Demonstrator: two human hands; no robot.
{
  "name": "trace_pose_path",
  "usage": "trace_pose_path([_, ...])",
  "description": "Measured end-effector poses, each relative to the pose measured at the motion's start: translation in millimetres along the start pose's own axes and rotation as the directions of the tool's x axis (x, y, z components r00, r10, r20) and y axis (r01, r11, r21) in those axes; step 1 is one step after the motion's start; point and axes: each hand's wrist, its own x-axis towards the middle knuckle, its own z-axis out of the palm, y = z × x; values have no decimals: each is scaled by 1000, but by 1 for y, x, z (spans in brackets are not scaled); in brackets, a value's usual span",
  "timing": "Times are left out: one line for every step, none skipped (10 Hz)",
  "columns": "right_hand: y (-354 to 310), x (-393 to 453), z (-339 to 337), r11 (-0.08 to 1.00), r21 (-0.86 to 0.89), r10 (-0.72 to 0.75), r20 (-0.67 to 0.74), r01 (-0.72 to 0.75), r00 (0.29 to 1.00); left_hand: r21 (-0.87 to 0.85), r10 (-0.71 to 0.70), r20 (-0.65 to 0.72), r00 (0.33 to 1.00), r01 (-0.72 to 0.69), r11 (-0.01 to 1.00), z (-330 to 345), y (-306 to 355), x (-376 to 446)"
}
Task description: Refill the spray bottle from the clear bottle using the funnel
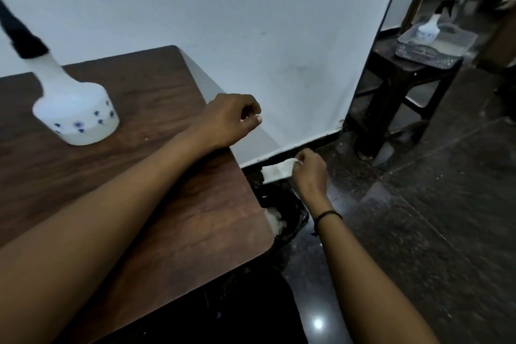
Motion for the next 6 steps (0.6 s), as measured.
trace_pose_path([20, 1, 23, 999, -21, 41, 49, -40, 998, 46, 7, 86, 996, -11, 999, 5, 2, 7])
trace_pose_path([45, 1, 46, 994, -64, 100, 102, -94, 990, 59, 16, 110, 994, -23, 998, 10, 0, 10])
trace_pose_path([69, 1, 68, 985, -87, 158, 132, -147, 979, 74, 24, 125, 992, -34, 997, 12, -3, 11])
trace_pose_path([86, 3, 88, 972, -55, 236, 137, -231, 962, 66, 38, 132, 991, -47, 997, 13, -1, 11])
trace_pose_path([96, 1, 102, 951, -53, 308, 188, -303, 933, 49, 27, 97, 995, -32, 998, 13, -1, 10])
trace_pose_path([112, 0, 111, 950, -35, 307, 303, -311, 902, 36, 17, 102, 995, -21, 999, 15, 0, 11])
